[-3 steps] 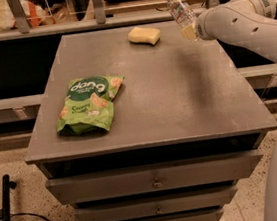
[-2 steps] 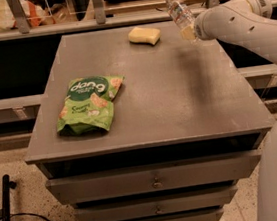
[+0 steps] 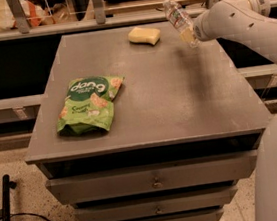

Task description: Move water bottle near sponge

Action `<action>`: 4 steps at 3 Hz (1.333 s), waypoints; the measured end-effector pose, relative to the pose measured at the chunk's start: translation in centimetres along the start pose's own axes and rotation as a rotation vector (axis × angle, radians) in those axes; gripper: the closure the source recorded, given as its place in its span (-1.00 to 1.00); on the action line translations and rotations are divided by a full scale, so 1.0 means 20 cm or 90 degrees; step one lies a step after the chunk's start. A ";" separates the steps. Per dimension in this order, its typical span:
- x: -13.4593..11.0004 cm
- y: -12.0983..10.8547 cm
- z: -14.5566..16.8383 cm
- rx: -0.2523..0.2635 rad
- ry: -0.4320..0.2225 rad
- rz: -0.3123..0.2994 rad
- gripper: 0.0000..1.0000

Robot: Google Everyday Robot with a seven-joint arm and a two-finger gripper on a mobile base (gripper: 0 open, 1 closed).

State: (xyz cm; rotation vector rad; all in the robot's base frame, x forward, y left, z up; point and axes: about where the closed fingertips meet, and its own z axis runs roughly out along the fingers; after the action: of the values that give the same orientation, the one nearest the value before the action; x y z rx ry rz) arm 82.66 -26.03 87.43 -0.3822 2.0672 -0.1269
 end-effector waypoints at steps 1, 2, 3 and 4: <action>0.02 0.00 -0.01 0.006 0.017 -0.001 1.00; 0.05 0.00 -0.03 0.009 0.031 -0.002 0.67; 0.07 0.01 -0.05 0.008 0.042 -0.005 0.20; 0.08 0.02 -0.07 0.004 0.047 -0.007 -0.26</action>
Offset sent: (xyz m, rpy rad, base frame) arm -0.0191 -0.0080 -0.0039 -0.0306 0.0612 -0.0365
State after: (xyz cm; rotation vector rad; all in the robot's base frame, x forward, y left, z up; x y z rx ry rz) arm 80.72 -26.26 86.77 -0.3901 2.1367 -0.1562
